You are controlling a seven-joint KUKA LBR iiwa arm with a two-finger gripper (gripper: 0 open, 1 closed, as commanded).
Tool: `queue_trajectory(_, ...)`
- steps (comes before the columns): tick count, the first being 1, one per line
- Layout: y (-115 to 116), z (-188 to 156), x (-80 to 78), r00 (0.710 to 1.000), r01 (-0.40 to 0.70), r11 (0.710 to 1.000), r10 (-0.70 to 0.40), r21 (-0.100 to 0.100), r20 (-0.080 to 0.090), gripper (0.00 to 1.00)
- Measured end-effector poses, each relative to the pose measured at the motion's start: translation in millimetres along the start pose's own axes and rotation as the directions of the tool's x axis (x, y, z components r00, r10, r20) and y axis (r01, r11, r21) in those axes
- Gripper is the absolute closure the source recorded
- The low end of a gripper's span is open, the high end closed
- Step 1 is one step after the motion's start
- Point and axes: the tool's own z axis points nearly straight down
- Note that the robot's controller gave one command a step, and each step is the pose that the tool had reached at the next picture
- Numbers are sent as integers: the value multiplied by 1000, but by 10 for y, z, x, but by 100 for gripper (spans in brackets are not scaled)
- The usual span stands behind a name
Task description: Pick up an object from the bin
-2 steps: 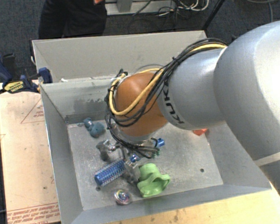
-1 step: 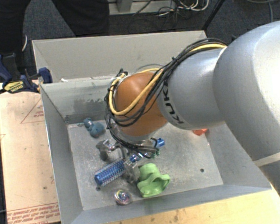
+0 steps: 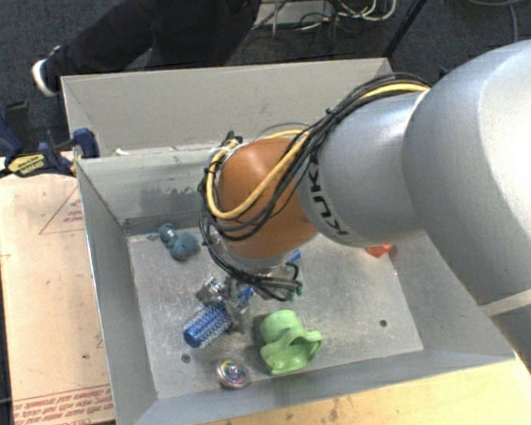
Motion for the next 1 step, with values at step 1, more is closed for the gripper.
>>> queue_trajectory(1, 3, -537, -15, 1000, -3, 1000, 3, 3, 5, 100)
